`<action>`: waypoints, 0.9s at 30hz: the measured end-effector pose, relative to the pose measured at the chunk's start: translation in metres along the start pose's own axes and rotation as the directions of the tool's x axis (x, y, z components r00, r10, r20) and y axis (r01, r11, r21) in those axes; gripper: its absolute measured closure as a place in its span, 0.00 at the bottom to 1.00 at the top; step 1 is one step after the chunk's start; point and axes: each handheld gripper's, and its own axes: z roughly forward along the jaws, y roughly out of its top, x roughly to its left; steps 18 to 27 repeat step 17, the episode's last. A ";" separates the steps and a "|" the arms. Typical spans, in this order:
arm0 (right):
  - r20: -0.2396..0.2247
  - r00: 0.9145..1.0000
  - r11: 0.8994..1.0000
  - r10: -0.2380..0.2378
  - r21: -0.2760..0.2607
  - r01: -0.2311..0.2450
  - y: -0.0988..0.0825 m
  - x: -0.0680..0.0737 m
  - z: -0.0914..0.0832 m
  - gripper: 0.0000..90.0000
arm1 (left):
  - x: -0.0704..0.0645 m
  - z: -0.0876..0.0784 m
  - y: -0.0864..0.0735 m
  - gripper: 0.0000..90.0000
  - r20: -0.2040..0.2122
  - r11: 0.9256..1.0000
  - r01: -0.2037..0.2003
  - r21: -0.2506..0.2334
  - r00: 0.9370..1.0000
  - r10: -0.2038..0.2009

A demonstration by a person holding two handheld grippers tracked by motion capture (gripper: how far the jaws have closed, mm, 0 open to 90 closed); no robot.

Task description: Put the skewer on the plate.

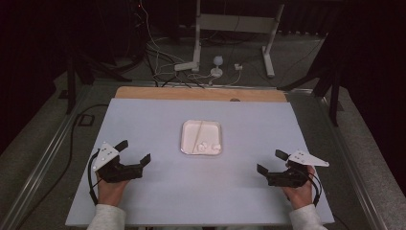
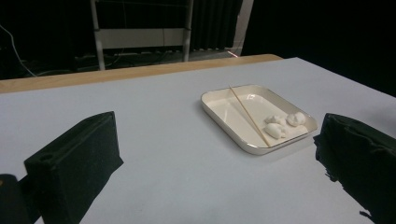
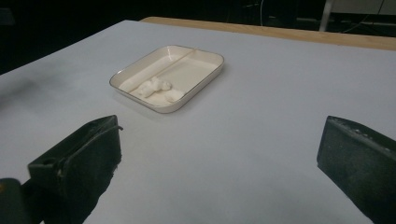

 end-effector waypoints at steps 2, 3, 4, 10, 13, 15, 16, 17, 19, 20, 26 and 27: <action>0.007 1.000 1.000 -0.002 -0.006 0.002 -0.001 -0.001 -0.001 0.00 | 0.000 0.000 -0.001 0.01 -0.004 1.000 -0.007 0.002 1.000 0.007; 0.006 1.000 1.000 -0.001 -0.008 0.001 -0.001 -0.001 -0.001 0.00 | 0.000 0.000 -0.001 0.01 -0.005 1.000 -0.013 0.005 1.000 0.013; 0.006 1.000 1.000 -0.001 -0.008 0.001 -0.001 -0.001 -0.001 0.00 | 0.000 0.000 -0.001 0.01 -0.005 1.000 -0.016 0.004 1.000 0.016; 0.008 1.000 1.000 0.008 -0.017 -0.008 -0.003 -0.004 -0.002 0.00 | 0.000 0.000 -0.001 0.01 0.002 1.000 -0.012 -0.004 1.000 0.012; 0.006 1.000 1.000 0.014 -0.022 -0.014 -0.003 -0.005 -0.003 0.00 | 0.001 -0.001 -0.002 0.01 0.002 1.000 -0.010 -0.007 1.000 0.010; 0.007 1.000 1.000 0.016 -0.023 -0.016 -0.003 -0.005 -0.004 0.00 | 0.002 -0.002 -0.002 0.01 0.002 1.000 -0.004 -0.004 1.000 0.004; 0.006 1.000 1.000 0.015 -0.024 -0.015 -0.003 -0.005 -0.004 0.00 | 0.003 -0.002 -0.002 0.01 0.001 1.000 -0.001 -0.005 1.000 0.001; 0.006 1.000 1.000 0.014 -0.024 -0.014 -0.003 -0.005 -0.004 0.00 | 0.003 -0.001 -0.002 0.01 0.000 1.000 0.000 -0.001 1.000 0.000; 0.006 1.000 1.000 0.014 -0.024 -0.014 -0.003 -0.005 -0.004 0.00 | 0.003 -0.001 -0.002 0.01 0.000 1.000 0.000 -0.001 1.000 0.000; 0.006 1.000 1.000 0.014 -0.024 -0.014 -0.003 -0.005 -0.004 0.00 | 0.003 -0.001 -0.002 0.01 0.000 1.000 0.000 -0.001 1.000 0.000; 0.006 1.000 1.000 0.014 -0.024 -0.014 -0.003 -0.005 -0.004 0.00 | 0.003 -0.001 -0.002 0.01 0.000 1.000 0.000 -0.001 1.000 0.000; 0.006 1.000 1.000 0.014 -0.024 -0.014 -0.003 -0.005 -0.004 0.00 | 0.003 -0.001 -0.002 0.01 0.000 1.000 0.000 -0.001 1.000 0.000</action>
